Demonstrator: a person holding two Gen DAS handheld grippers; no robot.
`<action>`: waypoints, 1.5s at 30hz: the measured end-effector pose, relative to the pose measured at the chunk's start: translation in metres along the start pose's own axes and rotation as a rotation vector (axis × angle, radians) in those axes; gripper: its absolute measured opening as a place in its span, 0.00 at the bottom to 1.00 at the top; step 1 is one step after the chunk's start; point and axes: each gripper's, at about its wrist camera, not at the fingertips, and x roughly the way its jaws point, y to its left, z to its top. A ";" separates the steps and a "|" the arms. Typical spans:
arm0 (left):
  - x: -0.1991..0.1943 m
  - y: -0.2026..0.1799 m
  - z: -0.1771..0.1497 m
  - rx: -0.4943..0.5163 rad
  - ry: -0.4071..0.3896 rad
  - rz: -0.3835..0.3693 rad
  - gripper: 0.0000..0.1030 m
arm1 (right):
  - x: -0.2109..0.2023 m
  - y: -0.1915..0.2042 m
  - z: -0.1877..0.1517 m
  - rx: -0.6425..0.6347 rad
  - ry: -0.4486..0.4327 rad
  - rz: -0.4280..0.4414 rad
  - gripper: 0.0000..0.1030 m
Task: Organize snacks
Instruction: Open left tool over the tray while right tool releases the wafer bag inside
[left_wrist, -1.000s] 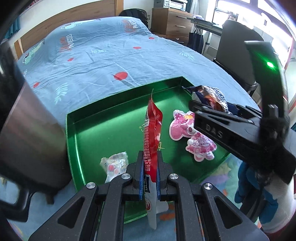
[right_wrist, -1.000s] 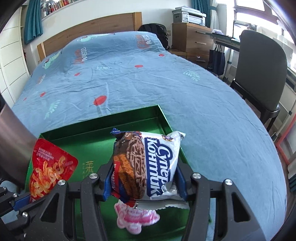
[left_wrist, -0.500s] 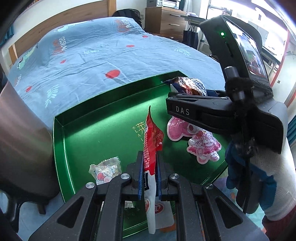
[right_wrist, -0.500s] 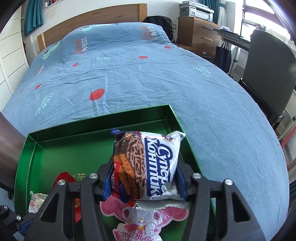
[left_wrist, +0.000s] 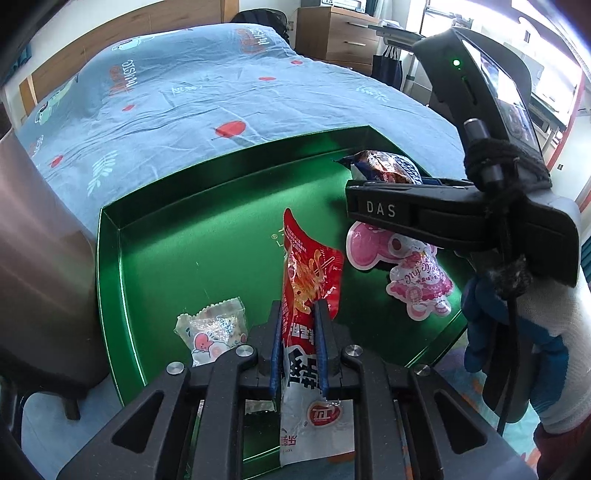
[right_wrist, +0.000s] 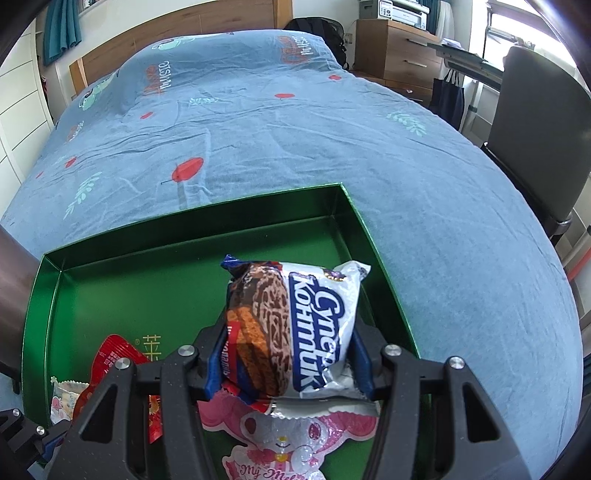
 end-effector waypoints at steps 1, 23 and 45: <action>0.000 0.000 0.000 0.002 0.000 0.001 0.13 | 0.001 0.000 0.000 0.001 0.003 0.000 1.00; -0.001 -0.001 -0.001 0.008 0.025 0.008 0.24 | 0.000 0.004 -0.001 -0.009 0.033 -0.025 1.00; -0.054 -0.002 -0.002 0.022 -0.033 0.008 0.35 | -0.078 0.001 -0.003 -0.007 -0.068 -0.029 1.00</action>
